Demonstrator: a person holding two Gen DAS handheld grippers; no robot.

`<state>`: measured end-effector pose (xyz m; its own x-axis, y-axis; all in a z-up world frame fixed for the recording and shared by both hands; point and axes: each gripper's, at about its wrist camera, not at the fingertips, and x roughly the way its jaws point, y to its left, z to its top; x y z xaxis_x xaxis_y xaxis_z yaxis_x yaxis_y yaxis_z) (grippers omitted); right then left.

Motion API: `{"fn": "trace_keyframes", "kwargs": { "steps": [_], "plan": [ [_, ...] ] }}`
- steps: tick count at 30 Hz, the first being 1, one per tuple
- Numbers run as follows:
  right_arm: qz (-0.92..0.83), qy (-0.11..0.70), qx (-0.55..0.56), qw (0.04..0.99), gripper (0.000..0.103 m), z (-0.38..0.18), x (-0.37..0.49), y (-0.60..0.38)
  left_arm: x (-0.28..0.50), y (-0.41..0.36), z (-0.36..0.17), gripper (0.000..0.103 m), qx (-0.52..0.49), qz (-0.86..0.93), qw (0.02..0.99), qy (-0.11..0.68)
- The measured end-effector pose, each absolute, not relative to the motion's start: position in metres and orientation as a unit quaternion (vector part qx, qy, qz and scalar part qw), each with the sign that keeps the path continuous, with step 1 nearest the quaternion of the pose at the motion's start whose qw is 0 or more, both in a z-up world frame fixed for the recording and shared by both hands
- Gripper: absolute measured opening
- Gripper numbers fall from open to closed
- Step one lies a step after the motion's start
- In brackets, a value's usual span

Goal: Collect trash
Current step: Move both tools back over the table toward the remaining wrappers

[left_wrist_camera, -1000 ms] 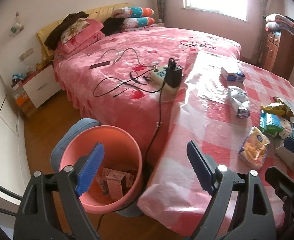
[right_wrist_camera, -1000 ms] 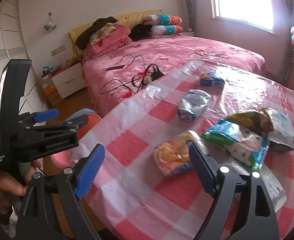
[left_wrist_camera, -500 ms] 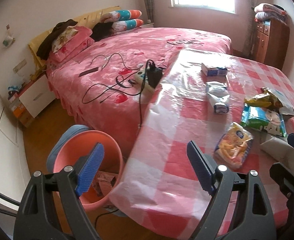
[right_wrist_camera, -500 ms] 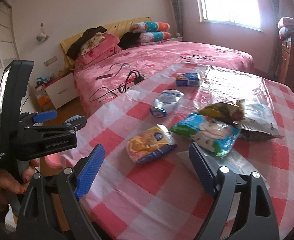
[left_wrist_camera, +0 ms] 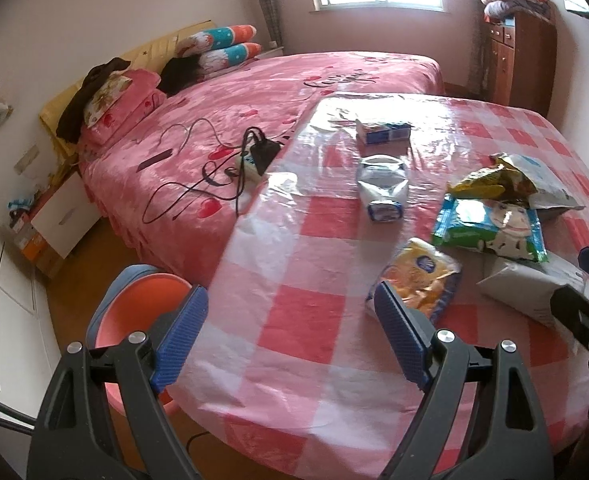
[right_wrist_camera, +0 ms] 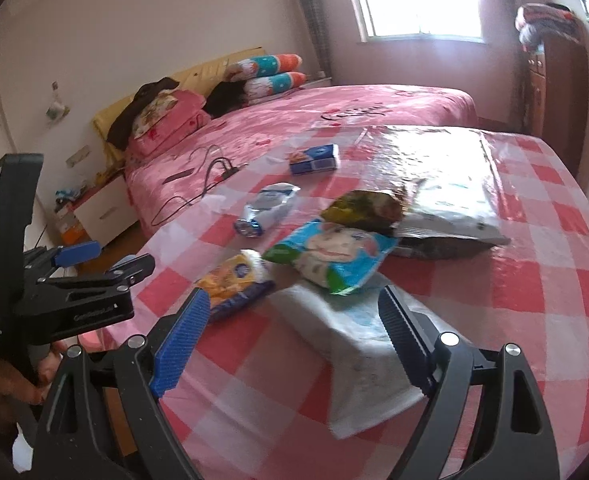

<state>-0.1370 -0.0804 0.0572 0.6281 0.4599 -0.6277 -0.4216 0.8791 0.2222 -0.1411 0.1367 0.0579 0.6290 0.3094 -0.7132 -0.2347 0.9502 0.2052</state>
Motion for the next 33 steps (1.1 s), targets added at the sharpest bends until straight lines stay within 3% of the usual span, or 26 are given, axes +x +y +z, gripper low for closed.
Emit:
{"fn": "trace_keyframes", "kwargs": {
  "steps": [21, 33],
  "plan": [
    [0.178, 0.374, 0.101, 0.905, 0.085, 0.045, -0.106, -0.165, -0.120, 0.109, 0.036, 0.086, -0.014, 0.003, 0.902, 0.433],
    [0.263, 0.424, 0.075, 0.863, 0.085, 0.031, -0.096, -0.143, -0.104, 0.109, 0.003, 0.085, 0.036, -0.077, 0.889, 0.451]
  ]
}}
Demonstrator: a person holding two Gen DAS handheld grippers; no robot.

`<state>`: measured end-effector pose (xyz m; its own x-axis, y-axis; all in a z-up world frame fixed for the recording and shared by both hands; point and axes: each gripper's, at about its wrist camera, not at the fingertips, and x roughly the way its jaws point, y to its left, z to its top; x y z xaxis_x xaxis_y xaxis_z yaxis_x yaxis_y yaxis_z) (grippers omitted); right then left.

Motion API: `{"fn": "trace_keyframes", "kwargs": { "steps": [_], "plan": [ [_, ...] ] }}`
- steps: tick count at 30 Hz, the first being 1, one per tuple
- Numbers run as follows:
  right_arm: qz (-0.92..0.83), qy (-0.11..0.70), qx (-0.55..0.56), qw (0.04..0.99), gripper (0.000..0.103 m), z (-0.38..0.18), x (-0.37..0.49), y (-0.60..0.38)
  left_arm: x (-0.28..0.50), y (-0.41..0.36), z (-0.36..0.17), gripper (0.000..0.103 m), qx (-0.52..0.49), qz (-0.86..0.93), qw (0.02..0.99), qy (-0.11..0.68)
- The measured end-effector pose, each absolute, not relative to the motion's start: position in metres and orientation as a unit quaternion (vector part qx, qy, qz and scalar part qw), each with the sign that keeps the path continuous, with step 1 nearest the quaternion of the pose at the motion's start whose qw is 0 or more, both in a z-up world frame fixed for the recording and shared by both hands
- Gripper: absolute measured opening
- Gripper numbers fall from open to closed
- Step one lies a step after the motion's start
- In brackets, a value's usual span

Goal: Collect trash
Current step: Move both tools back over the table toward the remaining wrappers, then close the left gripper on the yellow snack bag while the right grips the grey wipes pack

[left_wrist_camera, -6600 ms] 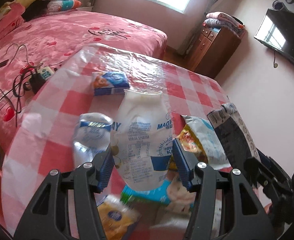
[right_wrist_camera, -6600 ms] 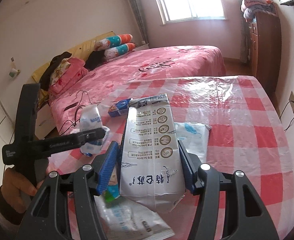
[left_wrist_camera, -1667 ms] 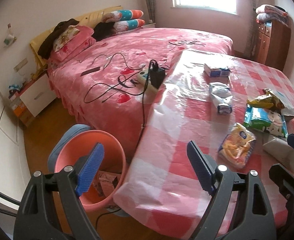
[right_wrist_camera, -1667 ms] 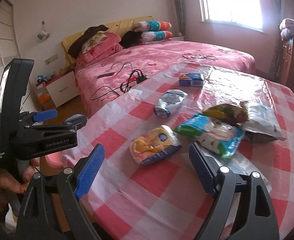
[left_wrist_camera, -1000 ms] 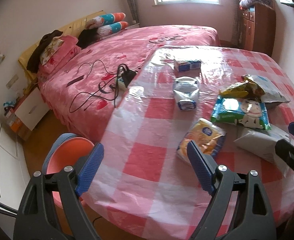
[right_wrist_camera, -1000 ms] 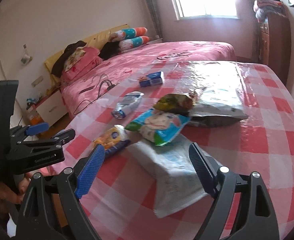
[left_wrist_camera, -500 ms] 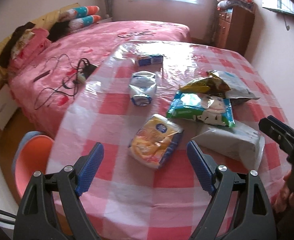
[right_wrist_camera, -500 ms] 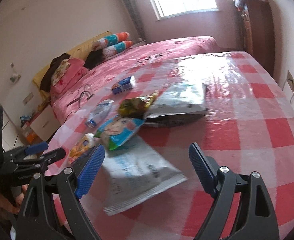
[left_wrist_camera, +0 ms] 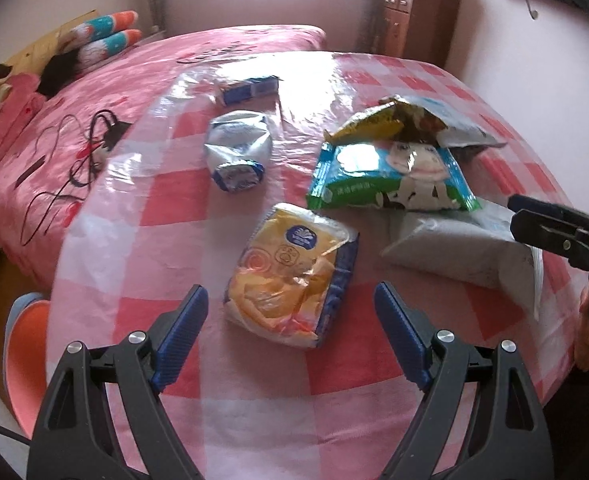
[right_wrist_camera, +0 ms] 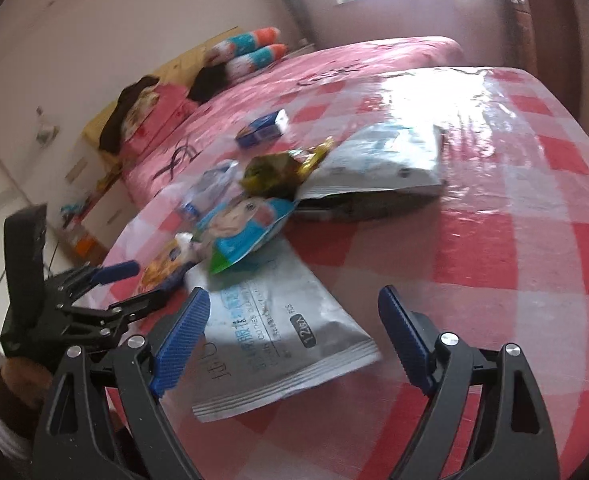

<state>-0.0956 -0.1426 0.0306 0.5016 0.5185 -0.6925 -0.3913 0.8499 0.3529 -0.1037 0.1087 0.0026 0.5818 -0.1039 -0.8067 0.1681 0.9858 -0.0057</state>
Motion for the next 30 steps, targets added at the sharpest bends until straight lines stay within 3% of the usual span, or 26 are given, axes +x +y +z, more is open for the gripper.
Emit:
{"fn": "trace_keyframes", "kwargs": {
  "steps": [12, 18, 30],
  "plan": [
    [0.297, 0.438, 0.065, 0.846, 0.087, 0.031, -0.090, -0.129, -0.091, 0.110, -0.004, 0.084, 0.028, -0.085, 0.894, 0.439],
    [0.293, 0.446, 0.013, 0.846, 0.090, 0.030, -0.096, -0.106, -0.090, 0.109, -0.004, 0.068, 0.032, -0.075, 0.902, 0.424],
    [0.245, 0.452, -0.079, 0.854, 0.087, 0.019, -0.098, -0.074, -0.095, 0.121, -0.002, 0.052, 0.007, -0.060, 0.910, 0.410]
  ]
}}
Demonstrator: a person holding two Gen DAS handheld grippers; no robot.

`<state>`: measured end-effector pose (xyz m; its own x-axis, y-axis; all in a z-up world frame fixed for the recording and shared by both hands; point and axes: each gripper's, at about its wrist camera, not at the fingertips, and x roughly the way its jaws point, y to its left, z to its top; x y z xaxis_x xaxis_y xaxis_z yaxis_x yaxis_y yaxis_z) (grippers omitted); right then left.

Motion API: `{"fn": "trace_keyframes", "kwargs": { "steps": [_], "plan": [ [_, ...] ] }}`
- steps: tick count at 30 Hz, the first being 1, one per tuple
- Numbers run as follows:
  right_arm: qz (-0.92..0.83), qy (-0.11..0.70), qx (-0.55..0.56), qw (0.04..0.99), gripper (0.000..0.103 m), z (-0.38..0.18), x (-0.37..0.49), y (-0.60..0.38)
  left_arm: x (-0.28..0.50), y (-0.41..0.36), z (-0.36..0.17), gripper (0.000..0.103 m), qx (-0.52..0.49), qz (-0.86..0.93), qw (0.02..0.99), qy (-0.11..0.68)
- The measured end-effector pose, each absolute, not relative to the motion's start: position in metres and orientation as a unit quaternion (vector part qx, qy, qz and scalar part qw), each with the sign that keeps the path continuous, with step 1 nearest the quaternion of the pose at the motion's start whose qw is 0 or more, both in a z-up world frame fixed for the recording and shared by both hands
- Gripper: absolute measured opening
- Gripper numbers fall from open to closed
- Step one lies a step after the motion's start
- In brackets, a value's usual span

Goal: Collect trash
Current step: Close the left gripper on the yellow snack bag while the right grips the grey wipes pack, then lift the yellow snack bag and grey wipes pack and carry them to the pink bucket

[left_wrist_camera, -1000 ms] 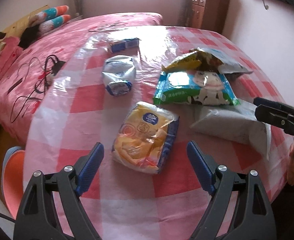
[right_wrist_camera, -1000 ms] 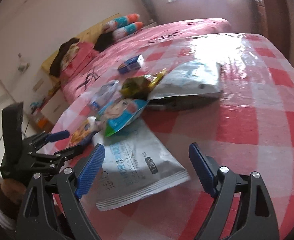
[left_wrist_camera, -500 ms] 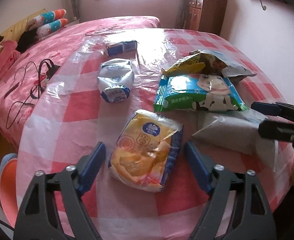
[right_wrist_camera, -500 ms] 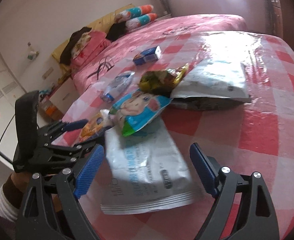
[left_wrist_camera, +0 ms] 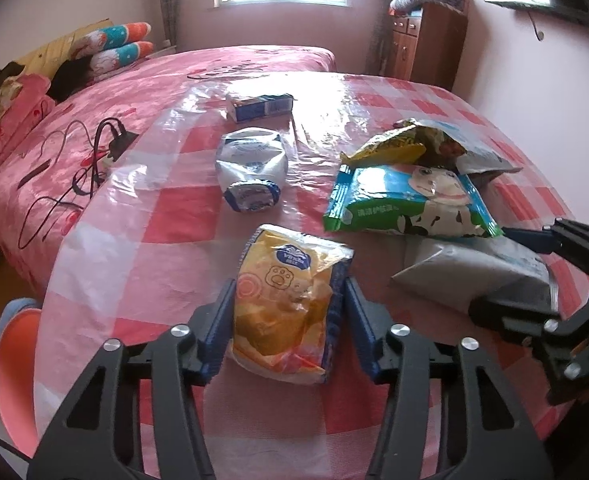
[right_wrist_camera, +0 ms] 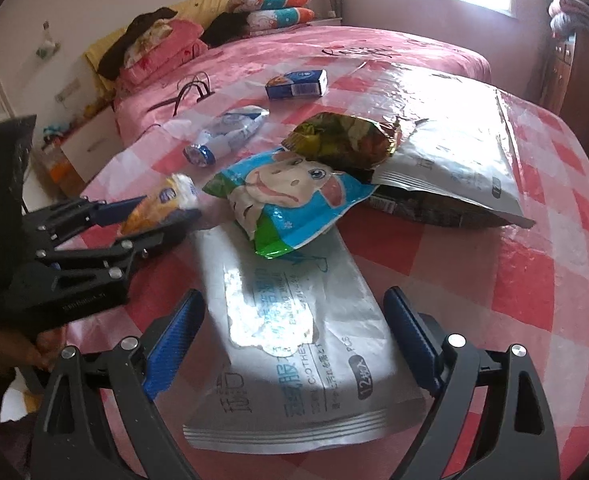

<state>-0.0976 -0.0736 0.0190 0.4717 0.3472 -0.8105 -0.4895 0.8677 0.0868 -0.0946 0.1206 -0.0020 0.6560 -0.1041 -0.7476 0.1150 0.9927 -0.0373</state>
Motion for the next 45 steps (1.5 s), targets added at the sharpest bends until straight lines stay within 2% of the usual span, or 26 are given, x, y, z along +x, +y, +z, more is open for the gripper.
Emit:
{"fn": "trace_keyframes", "kwargs": {
  "steps": [5, 11, 29, 45],
  "plan": [
    [0.247, 0.450, -0.081, 0.854, 0.076, 0.019, -0.098, -0.069, -0.095, 0.125, -0.002, 0.049, -0.003, -0.062, 0.910, 0.409],
    [0.248, 0.449, -0.083, 0.854, 0.069, 0.021, -0.099, -0.067, -0.097, 0.132, -0.002, 0.045, -0.026, -0.066, 0.910, 0.408],
    [0.271, 0.439, -0.089, 0.852, 0.067, 0.033, -0.120, -0.034, -0.113, 0.167, -0.001, 0.041, -0.093, -0.065, 0.909, 0.402],
    [0.274, 0.416, -0.121, 0.859, 0.067, 0.057, -0.133, 0.000, -0.138, 0.209, 0.017, 0.041, -0.127, -0.046, 0.921, 0.365]
  ]
}}
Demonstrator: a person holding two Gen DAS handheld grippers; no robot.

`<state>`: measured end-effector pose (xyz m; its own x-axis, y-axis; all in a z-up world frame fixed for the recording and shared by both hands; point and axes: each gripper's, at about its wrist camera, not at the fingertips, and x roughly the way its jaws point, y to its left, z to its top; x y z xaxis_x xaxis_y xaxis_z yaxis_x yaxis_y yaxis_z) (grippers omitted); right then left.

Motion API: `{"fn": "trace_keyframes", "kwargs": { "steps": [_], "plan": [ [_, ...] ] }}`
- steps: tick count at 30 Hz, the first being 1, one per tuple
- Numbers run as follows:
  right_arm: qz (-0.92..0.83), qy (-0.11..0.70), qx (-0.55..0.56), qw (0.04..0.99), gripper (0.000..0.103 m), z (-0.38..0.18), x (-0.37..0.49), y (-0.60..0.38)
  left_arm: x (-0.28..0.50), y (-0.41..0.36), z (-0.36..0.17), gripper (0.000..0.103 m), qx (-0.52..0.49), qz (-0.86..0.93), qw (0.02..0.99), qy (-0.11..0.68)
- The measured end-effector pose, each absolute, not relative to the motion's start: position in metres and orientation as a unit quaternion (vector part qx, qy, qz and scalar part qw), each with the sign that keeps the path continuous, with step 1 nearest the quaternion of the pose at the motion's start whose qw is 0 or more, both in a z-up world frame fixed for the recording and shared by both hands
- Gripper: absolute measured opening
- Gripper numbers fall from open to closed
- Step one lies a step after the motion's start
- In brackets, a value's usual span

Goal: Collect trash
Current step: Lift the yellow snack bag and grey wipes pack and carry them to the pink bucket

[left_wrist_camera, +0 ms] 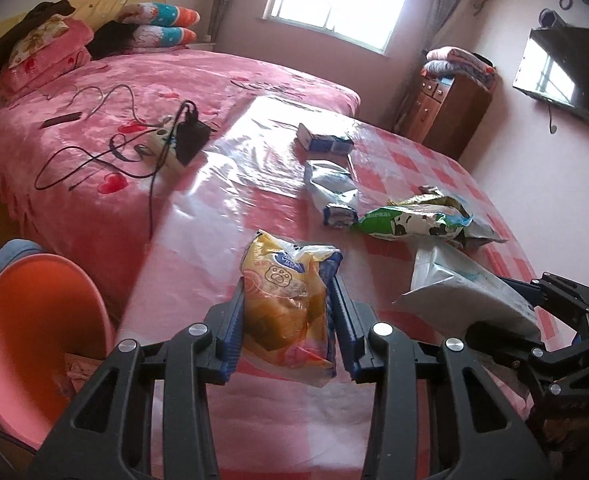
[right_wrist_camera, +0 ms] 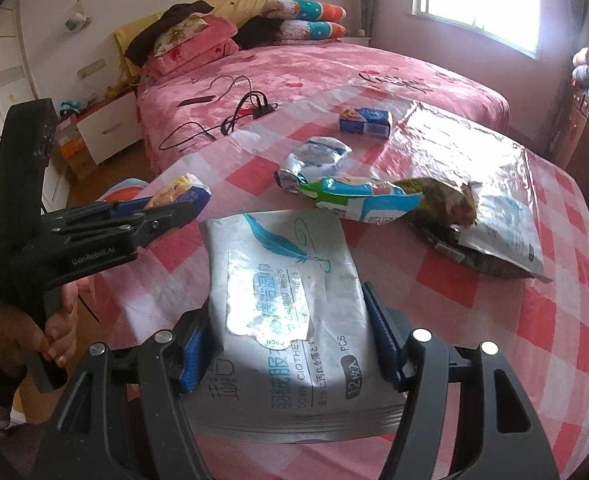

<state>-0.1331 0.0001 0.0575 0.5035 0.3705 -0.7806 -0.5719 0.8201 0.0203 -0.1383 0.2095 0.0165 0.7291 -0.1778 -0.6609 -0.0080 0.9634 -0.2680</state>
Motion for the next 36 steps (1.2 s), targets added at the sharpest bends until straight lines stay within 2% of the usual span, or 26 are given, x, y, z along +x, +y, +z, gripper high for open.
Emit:
{"fn": "trace_keyframes", "kwargs": {
  "steps": [18, 36],
  "plan": [
    [0.304, 0.388, -0.155, 0.856, 0.067, 0.077, -0.133, 0.052, -0.165, 0.264, 0.028, 0.041, -0.156, -0.004, 0.929, 0.336],
    [0.360, 0.375, -0.204, 0.829, 0.067, 0.073, -0.127, 0.135, -0.185, 0.324, 0.024, 0.041, -0.178, 0.064, 0.927, 0.325]
  ]
}}
